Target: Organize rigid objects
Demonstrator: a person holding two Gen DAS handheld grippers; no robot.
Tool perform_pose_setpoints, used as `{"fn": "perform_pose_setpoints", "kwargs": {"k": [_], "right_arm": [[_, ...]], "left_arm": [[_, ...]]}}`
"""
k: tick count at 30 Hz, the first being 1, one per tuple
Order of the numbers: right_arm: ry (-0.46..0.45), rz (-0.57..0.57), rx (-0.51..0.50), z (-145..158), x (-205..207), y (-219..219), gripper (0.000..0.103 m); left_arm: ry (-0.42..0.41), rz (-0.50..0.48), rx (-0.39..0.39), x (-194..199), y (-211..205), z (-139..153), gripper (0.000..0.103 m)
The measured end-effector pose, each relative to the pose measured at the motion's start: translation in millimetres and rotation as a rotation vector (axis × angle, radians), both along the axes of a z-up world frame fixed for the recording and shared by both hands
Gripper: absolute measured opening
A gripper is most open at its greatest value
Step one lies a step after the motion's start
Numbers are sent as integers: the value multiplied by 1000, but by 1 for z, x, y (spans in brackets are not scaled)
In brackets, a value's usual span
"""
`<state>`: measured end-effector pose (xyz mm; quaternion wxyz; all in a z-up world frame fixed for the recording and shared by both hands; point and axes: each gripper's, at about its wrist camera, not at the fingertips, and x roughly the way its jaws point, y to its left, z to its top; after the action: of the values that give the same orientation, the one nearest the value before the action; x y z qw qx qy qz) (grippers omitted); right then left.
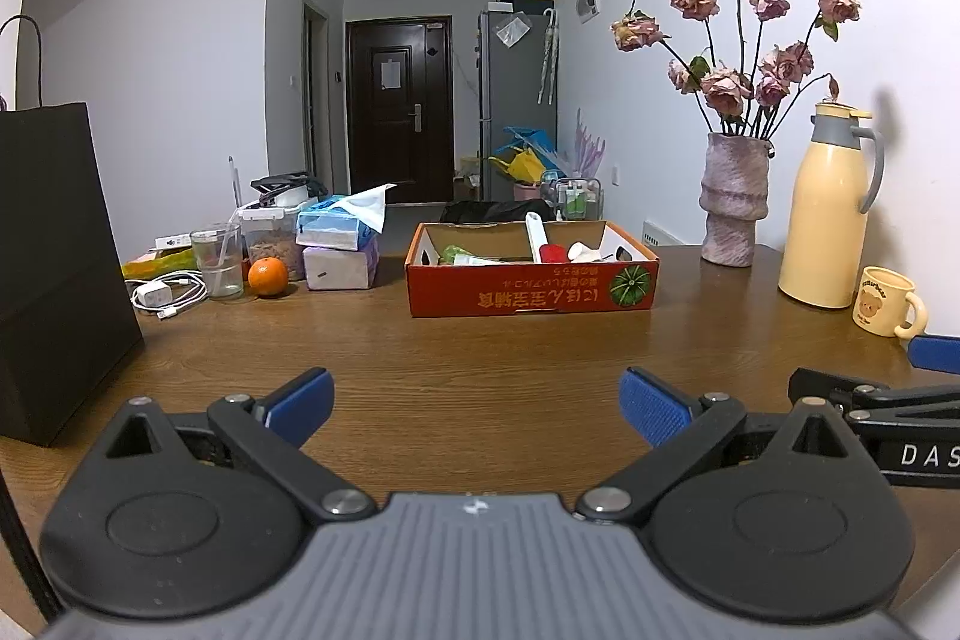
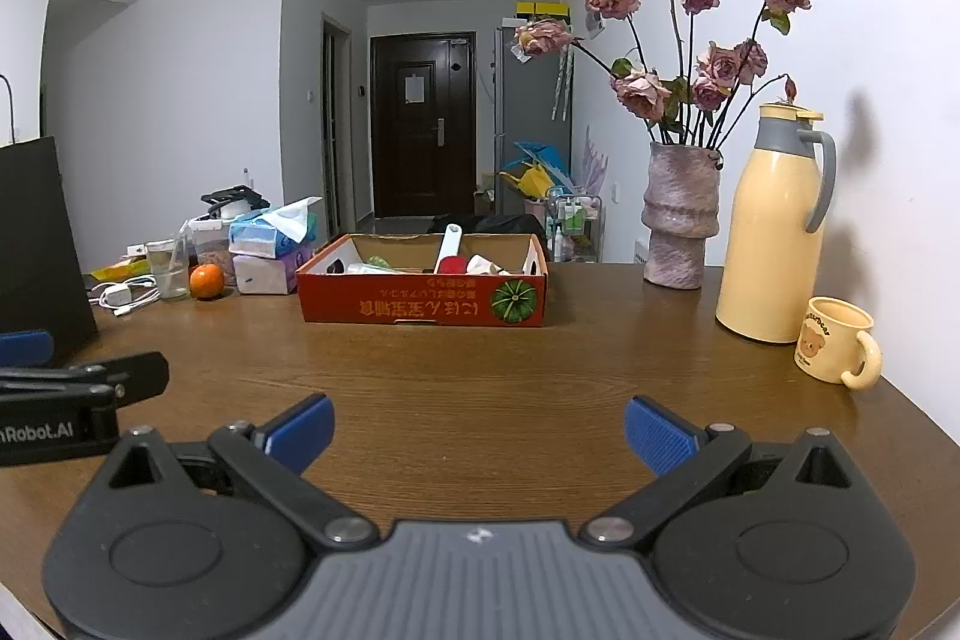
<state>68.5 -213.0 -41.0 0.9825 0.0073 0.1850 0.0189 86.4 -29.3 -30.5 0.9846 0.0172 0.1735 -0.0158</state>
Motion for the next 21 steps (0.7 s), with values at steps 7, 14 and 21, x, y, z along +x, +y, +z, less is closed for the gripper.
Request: {"fn": "perform_pose_setpoints", "kwargs": {"k": [7, 14, 21], "right_arm": [[-4, -2, 5, 0, -2, -2, 103], [-4, -4, 6, 1, -2, -2, 103], [-4, -3, 6, 1, -2, -2, 103]], "left_arm": [[0, -3, 4, 0, -2, 1, 103], [-1, -5, 6, 1, -3, 1, 103], [0, -5, 5, 0, -3, 1, 103]]}}
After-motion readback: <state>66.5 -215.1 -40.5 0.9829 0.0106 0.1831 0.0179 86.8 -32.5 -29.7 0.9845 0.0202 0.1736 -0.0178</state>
